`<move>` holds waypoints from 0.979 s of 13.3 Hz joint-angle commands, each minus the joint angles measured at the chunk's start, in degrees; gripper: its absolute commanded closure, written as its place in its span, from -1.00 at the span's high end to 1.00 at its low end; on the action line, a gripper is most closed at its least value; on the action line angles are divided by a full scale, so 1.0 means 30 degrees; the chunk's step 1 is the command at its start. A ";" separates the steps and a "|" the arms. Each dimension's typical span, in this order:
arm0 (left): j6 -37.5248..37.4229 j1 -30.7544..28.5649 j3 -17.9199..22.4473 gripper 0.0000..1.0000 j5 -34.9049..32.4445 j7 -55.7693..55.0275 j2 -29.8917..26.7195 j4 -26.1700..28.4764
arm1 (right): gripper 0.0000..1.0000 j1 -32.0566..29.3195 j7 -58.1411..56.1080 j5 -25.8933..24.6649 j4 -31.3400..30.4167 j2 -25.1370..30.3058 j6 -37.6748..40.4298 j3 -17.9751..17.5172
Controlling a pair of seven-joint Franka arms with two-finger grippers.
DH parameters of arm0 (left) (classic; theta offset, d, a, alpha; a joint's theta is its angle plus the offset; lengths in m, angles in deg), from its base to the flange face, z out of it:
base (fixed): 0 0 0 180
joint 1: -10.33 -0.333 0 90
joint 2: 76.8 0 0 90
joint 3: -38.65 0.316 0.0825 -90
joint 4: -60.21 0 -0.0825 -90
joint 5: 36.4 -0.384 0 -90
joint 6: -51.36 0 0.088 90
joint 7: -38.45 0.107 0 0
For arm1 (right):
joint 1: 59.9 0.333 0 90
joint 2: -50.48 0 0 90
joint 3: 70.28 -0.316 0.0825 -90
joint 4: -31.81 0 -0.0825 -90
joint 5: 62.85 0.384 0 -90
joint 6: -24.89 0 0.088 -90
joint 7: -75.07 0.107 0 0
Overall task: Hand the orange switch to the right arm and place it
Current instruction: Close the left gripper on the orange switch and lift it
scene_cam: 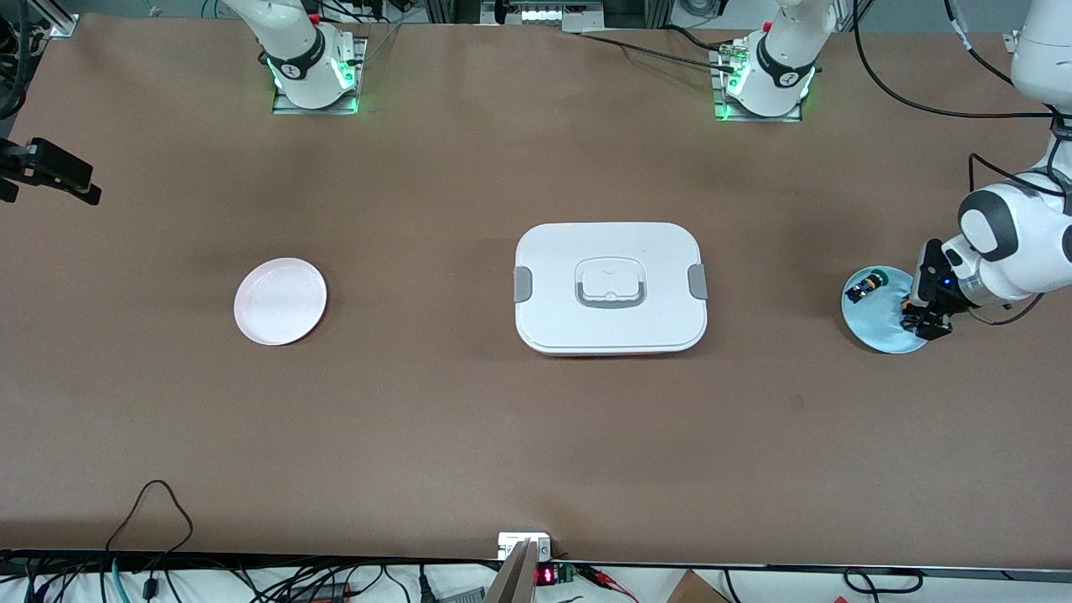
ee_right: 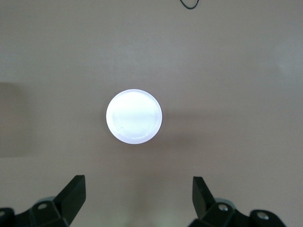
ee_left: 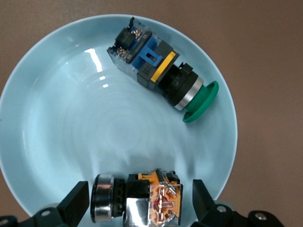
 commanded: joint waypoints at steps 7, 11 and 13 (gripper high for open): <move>-0.0576 -0.0010 -0.0289 -1.00 0.0664 0.0534 -0.0248 -0.1062 | 1.00 0.0100 0.0198 -0.0226 -0.0250 -0.0126 -0.0297 -0.0093; -0.3238 0.0078 -0.0699 -1.00 0.4636 0.0329 -0.1010 -0.1120 | 1.00 0.0159 0.1281 -0.0109 -0.0571 -0.0126 -0.0384 -0.0122; -0.5340 0.0428 -0.1107 -1.00 0.7418 -0.0078 -0.1391 -0.1120 | 1.00 0.0304 0.0991 -0.0196 -0.0573 -0.0155 -0.0414 -0.0152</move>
